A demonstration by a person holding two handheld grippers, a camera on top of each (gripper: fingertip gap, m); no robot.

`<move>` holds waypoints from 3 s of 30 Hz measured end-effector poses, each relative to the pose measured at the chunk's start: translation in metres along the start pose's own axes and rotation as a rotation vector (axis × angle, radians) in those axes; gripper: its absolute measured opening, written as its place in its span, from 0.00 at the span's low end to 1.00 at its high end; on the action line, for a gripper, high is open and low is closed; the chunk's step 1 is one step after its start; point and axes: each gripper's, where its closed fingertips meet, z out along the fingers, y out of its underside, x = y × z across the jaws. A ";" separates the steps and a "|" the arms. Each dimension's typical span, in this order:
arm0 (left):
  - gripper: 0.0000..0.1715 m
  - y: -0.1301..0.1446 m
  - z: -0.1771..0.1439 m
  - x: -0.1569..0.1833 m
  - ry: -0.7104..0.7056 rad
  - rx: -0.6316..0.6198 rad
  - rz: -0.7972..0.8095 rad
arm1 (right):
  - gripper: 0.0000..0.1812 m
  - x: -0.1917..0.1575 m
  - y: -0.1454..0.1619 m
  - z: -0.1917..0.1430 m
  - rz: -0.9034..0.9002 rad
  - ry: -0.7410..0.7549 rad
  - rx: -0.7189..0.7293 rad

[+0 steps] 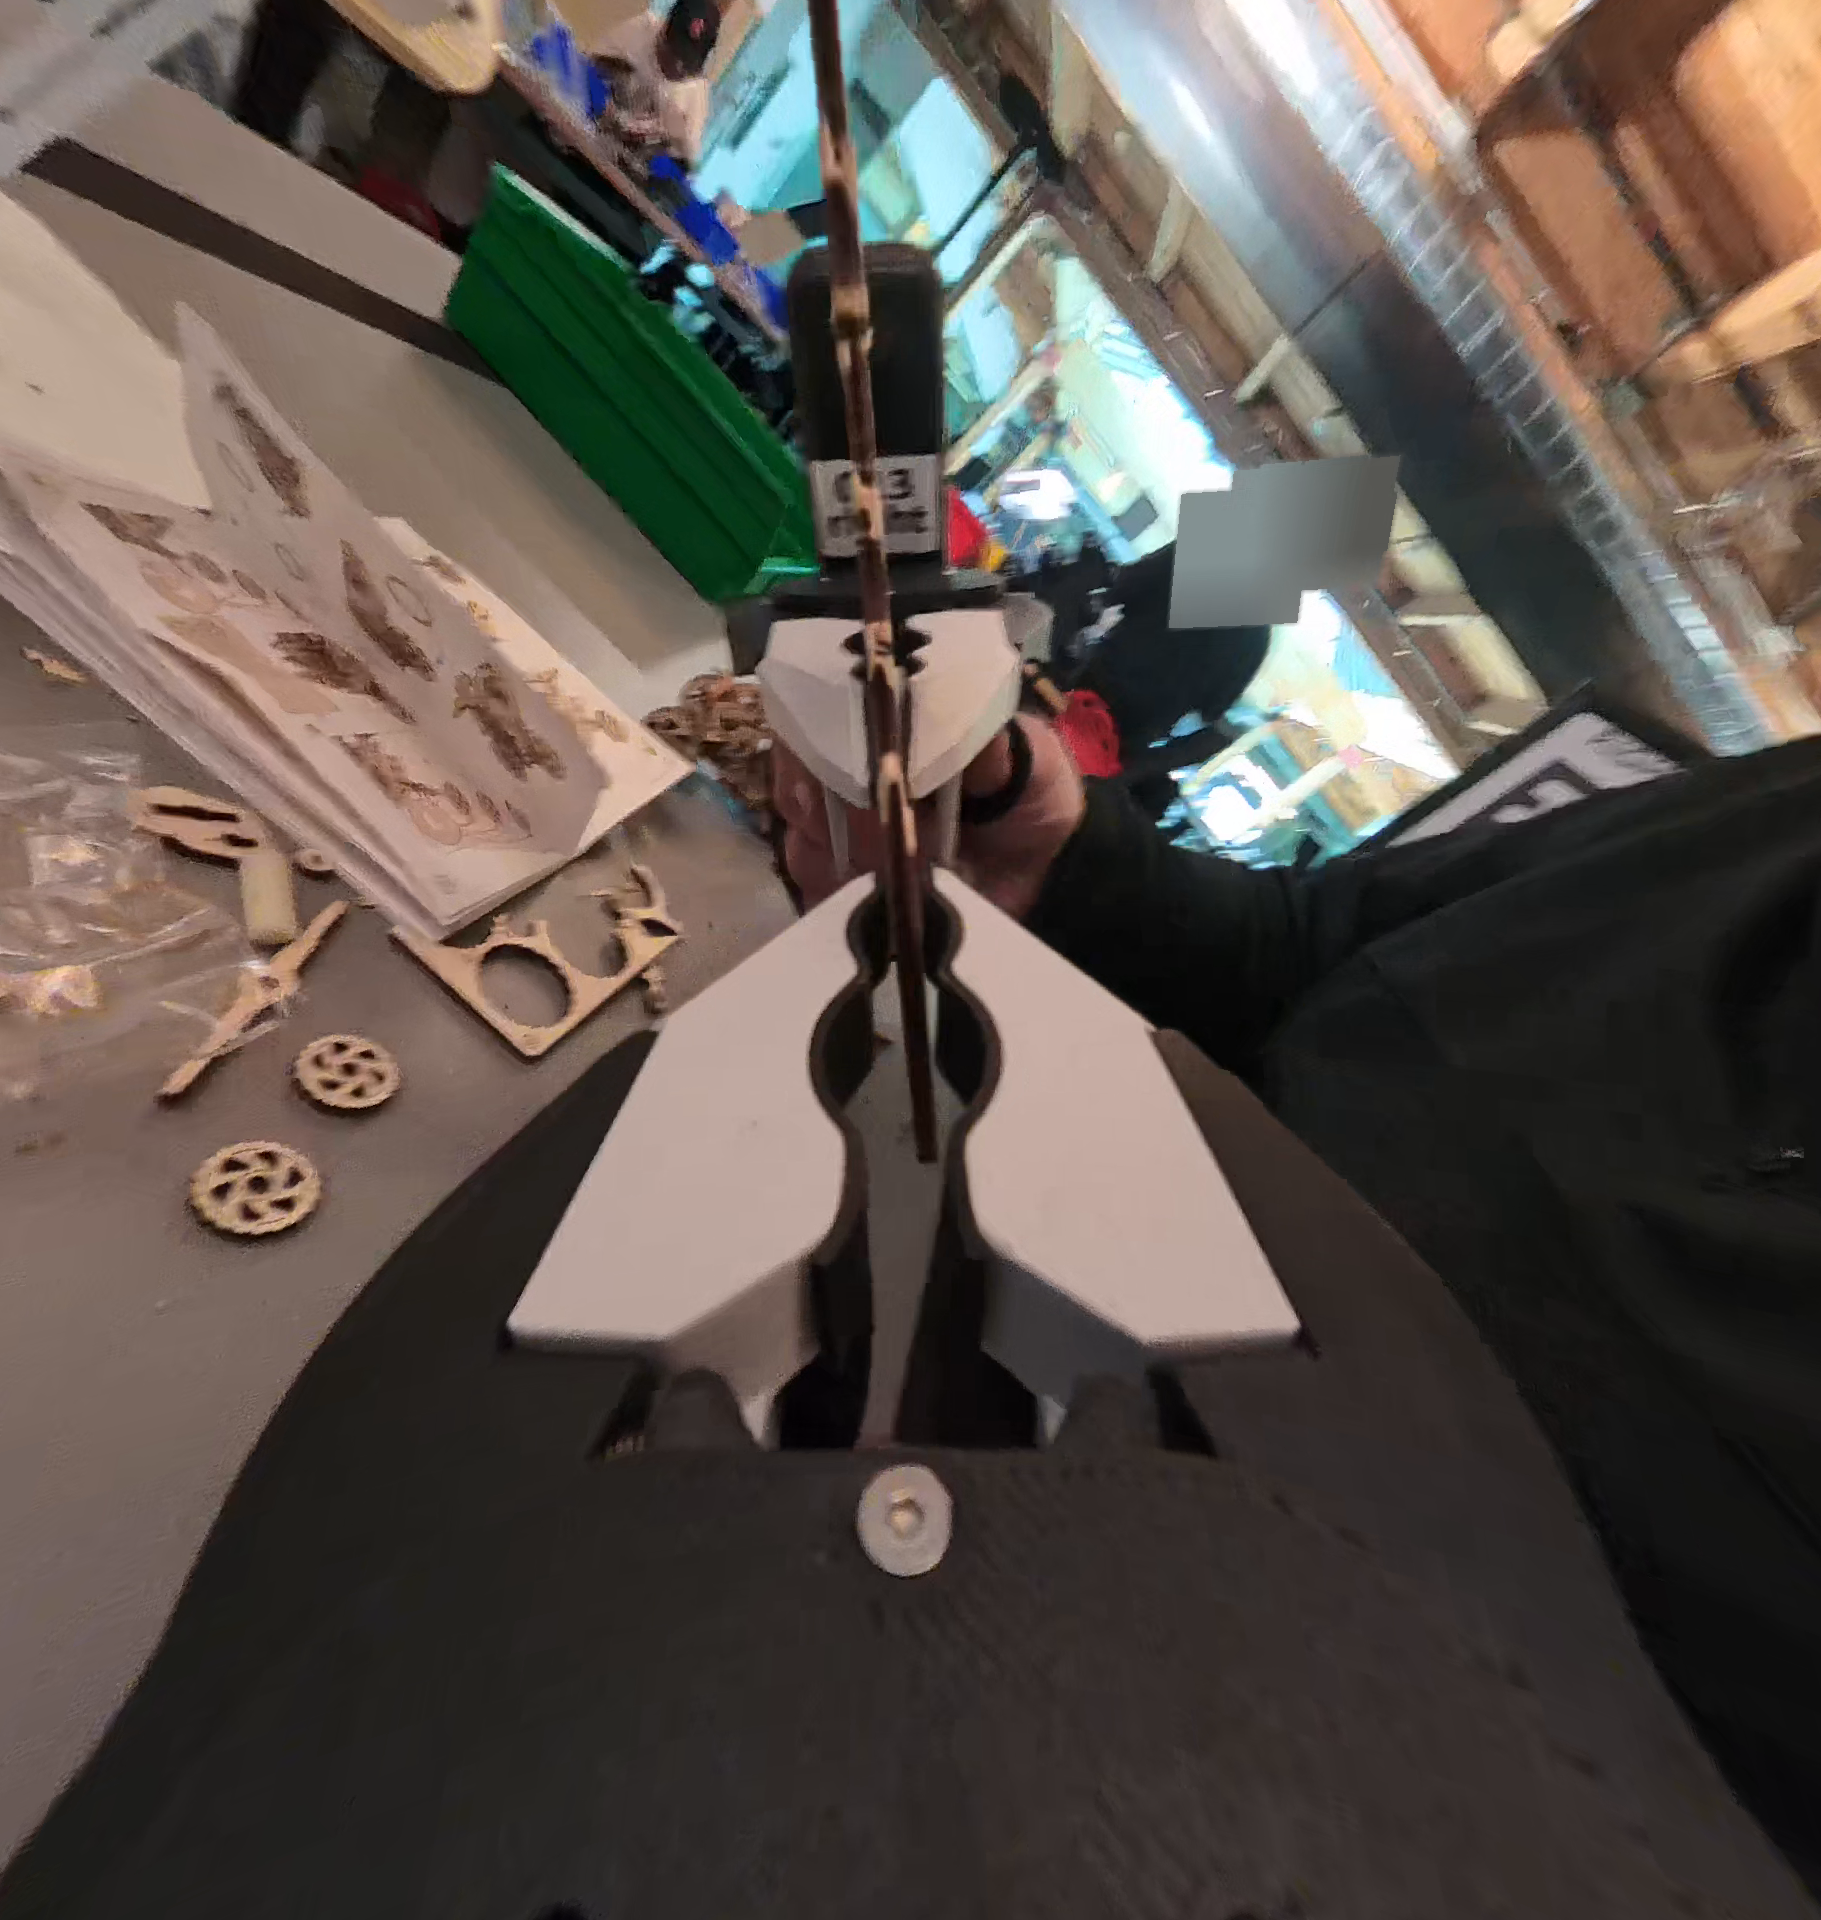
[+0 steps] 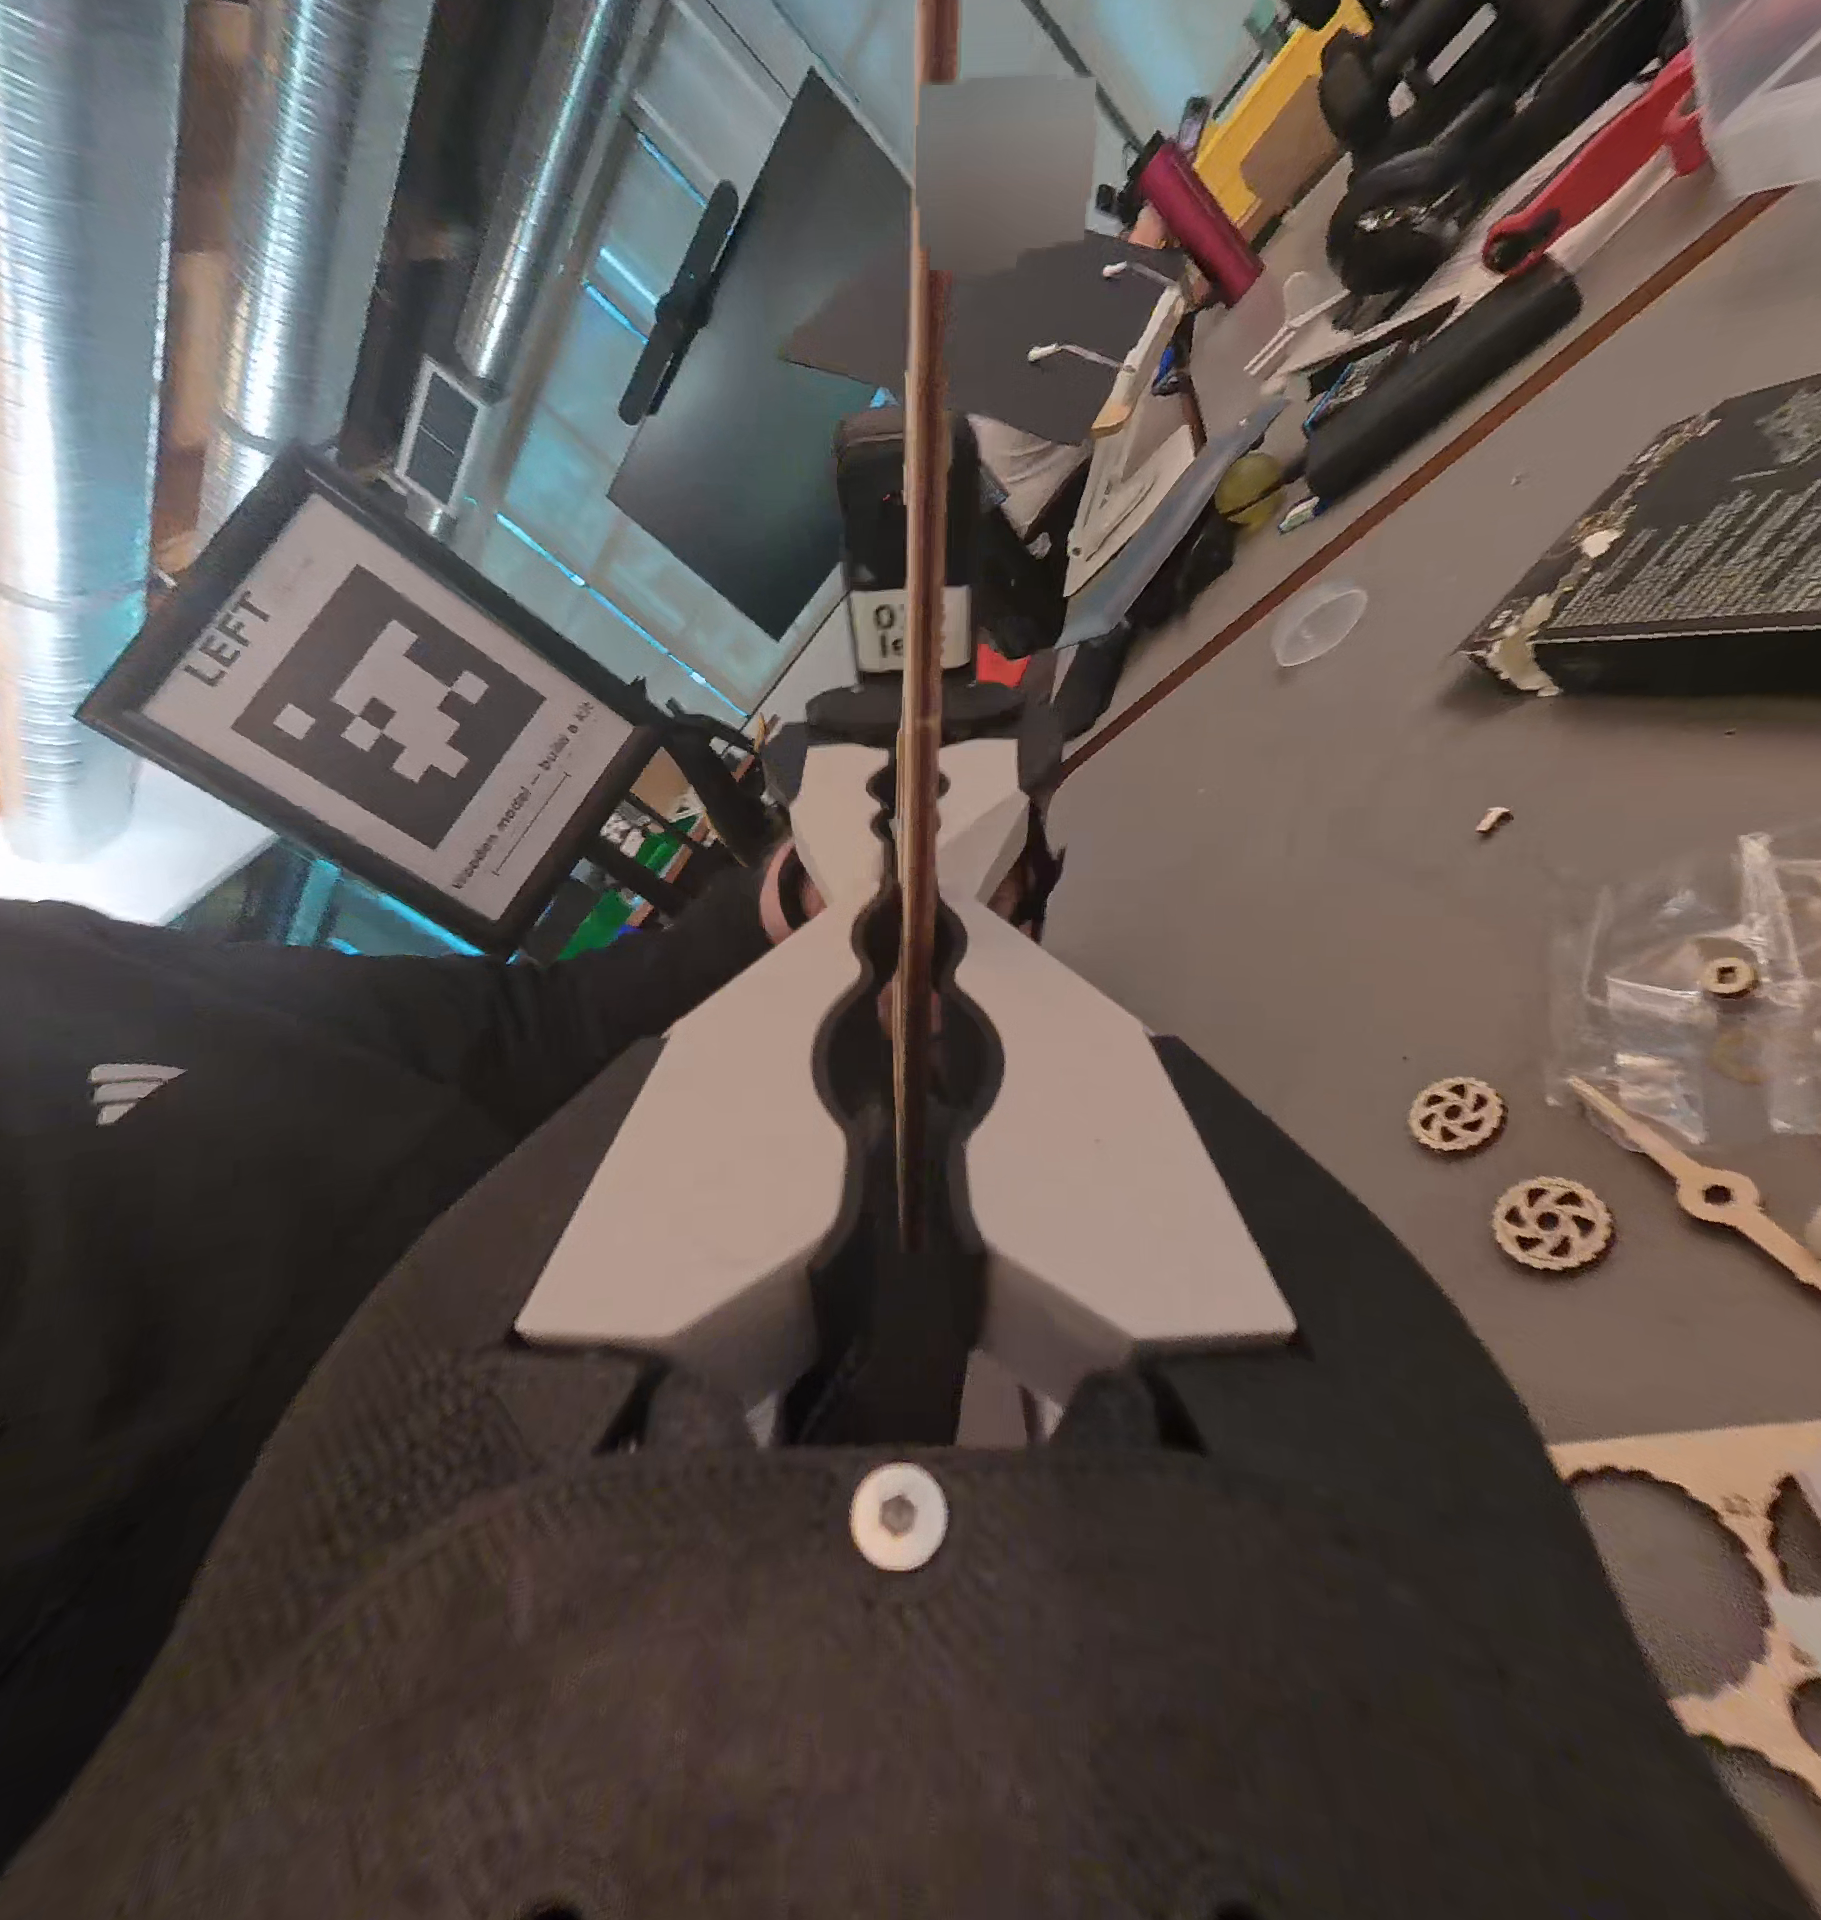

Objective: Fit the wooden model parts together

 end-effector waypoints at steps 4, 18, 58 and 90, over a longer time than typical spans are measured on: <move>0.00 -0.005 -0.002 -0.008 -0.075 0.017 0.028 | 0.13 0.019 -0.012 -0.015 -0.180 0.273 -0.014; 0.00 -0.001 0.007 -0.007 -0.288 -0.134 0.259 | 0.01 -0.001 -0.012 -0.001 -0.622 0.443 -0.262; 0.01 -0.019 0.018 -0.016 -0.562 0.027 0.528 | 0.01 0.009 -0.029 -0.009 -0.583 0.566 -0.033; 0.00 -0.043 0.012 0.020 -0.041 0.246 0.177 | 0.05 -0.022 -0.045 -0.029 -0.137 0.126 0.251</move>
